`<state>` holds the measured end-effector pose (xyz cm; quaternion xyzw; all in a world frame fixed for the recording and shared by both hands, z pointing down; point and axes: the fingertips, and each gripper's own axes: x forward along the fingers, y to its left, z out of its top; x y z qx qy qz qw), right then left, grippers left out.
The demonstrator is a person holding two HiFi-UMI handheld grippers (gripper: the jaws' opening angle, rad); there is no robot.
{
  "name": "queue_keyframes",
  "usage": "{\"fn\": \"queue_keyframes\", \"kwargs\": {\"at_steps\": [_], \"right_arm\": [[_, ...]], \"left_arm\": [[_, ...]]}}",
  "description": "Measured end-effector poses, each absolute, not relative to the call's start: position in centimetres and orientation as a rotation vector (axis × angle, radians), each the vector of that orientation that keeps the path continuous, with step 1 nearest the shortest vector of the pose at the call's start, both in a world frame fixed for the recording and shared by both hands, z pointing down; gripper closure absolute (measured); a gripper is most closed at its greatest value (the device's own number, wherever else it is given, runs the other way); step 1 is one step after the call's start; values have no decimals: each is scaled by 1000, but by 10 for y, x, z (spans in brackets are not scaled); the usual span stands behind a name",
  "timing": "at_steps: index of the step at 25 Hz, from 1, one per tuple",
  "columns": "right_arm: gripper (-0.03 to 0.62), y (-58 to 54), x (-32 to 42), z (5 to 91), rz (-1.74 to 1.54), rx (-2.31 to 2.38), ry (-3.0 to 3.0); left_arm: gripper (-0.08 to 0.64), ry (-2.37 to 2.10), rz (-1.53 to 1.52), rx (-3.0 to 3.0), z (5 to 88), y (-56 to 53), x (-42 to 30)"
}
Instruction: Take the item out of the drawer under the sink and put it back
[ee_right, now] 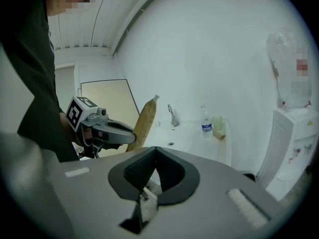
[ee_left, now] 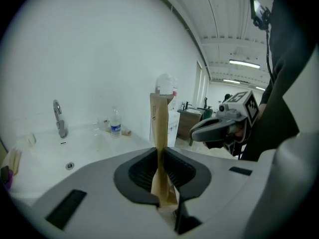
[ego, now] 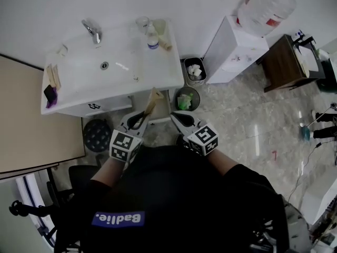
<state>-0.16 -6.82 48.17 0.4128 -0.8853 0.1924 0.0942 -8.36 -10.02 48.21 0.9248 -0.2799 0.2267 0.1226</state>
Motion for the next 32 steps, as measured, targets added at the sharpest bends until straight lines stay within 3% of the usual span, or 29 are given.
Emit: {"fn": "queue_keyframes", "kwargs": {"at_steps": [8,32], "right_arm": [[591,-74,-24,469,547,1147,-2684],[591,-73,-27,479,575,1123,-2664]], "left_arm": [[515,-853,408,2732,433,-93,-83],[525,-897,457,2720,455,-96,-92]]}}
